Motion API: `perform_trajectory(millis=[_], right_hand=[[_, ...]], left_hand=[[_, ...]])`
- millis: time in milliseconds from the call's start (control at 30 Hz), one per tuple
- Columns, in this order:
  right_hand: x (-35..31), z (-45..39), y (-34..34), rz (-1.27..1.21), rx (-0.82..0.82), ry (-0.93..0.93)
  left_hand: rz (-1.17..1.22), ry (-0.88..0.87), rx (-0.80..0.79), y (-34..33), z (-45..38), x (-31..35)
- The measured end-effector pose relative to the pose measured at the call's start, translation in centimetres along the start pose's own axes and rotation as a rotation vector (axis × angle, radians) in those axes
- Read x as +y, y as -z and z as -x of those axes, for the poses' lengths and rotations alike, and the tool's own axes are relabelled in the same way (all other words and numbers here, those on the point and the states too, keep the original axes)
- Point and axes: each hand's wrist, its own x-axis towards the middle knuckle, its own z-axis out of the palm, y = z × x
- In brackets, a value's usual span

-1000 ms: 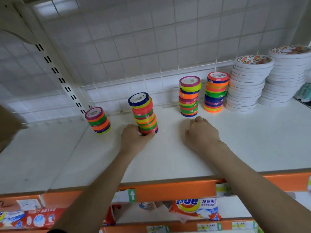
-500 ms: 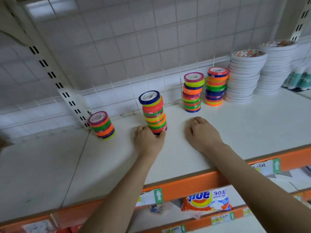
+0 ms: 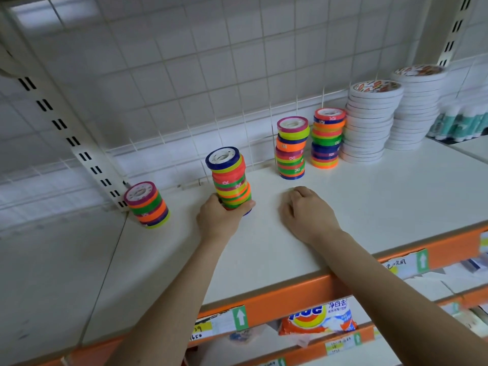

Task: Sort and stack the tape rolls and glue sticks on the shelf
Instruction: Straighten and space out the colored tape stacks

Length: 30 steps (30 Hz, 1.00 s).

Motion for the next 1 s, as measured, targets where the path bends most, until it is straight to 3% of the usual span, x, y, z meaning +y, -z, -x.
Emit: perform_trajectory(millis=[267,533,667,800,1000], right_hand=[[0.2,-0.1,-0.2,0.007,-0.004,0.017],[0.1,-0.2,-0.2,0.014,-0.025,0.029],[0.3,-0.2,-0.1,0.002,-0.041,0.046],[0.4,-0.3,-0.2,0.007,-0.044,0.051],[0.4,-0.4,-0.4,0.02,-0.045,0.046]], left_hand=[[-0.229,-0.109,0.183,-0.2,0.8,-0.1],[-0.349,-0.125,0.212,-0.2,1.3,0.4],[-0.113,-0.048,0.079,-0.5,1.1,0.2],[0.171,0.002,0.045,-0.5,0.8,0.9],[0.276,-0.015,-0.02,-0.6,0.5,0.9]])
